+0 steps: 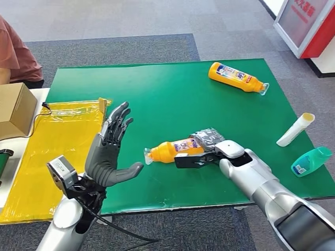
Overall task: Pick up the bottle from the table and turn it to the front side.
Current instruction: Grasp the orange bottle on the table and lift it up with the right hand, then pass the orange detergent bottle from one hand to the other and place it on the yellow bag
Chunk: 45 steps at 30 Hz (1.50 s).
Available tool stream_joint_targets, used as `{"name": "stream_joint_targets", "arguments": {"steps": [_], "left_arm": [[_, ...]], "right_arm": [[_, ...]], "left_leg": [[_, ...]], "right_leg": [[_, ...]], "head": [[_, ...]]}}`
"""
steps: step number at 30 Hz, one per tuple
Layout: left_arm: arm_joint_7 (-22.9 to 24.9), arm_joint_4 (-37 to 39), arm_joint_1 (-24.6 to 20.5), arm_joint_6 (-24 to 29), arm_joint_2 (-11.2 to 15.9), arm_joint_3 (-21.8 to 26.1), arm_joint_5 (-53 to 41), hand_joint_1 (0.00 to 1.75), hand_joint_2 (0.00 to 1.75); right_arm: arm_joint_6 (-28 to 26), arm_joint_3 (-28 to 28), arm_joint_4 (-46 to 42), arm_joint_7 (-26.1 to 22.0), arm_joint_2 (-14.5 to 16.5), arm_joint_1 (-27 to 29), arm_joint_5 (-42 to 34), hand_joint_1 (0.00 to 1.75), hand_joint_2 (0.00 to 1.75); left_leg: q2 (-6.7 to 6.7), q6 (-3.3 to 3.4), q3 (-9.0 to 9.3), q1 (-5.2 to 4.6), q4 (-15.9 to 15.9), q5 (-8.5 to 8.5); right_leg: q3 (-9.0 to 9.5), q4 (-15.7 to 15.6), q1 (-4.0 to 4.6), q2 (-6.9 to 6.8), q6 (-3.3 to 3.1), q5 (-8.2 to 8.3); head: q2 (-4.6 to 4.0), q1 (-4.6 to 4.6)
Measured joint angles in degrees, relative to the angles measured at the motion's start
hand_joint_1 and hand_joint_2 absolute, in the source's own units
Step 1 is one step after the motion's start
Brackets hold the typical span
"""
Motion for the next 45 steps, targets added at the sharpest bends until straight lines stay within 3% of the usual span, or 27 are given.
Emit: {"name": "stream_joint_targets", "arguments": {"steps": [6, 20, 29, 39, 45], "left_arm": [[-0.4, 0.0, 0.4, 1.1, 0.7, 0.3, 0.9, 0.00, 1.75], [-2.2, 0.0, 0.7, 1.7, 2.8, 2.3, 1.6, 0.00, 1.75], [-2.2, 0.0, -0.3, 2.3, 3.5, 3.5, 1.8, 0.00, 1.75], [-2.1, 0.0, -0.4, 2.6, 3.5, 3.7, 1.7, 0.00, 1.75], [0.0, 0.8, -2.8, 2.4, 2.7, 3.4, 4.9, 0.00, 1.75]], "right_arm": [[1.0, -7.5, -7.0, -4.3, -0.2, 5.5, -18.2, 1.75, 1.75], [5.4, -22.1, -27.1, -9.8, 0.4, 16.4, -44.1, 1.75, 1.75], [-3.8, -25.7, -37.5, -10.8, 5.6, 20.4, -43.8, 1.75, 1.75], [-5.9, -26.0, -42.7, -11.9, 8.9, 23.3, -43.7, 1.75, 1.75], [-8.8, -25.1, -43.1, -12.3, 10.3, 23.6, -39.2, 1.75, 1.75]], "left_leg": [[-0.01, 0.00, -0.03, 0.00, 0.0, 0.00], [-0.02, 0.00, -0.06, 0.00, 0.0, 0.00], [-0.01, -0.02, -0.06, 0.01, 0.0, 0.01], [-0.01, -0.01, -0.06, 0.01, 0.0, 0.01], [-0.01, -0.02, -0.06, 0.01, 0.0, 0.02]], "right_leg": [[-0.01, 0.0, 0.00, -0.02, 0.00, -0.01], [-0.03, 0.0, 0.01, -0.03, 0.00, -0.01], [-0.06, 0.0, 0.03, -0.02, -0.02, -0.01], [-0.06, 0.0, 0.02, -0.02, -0.02, -0.02], [-0.06, 0.0, 0.03, -0.02, -0.02, -0.01]], "head": [[0.00, -0.01], [0.00, -0.01], [0.00, 0.00], [0.00, 0.00], [0.00, -0.01]]}}
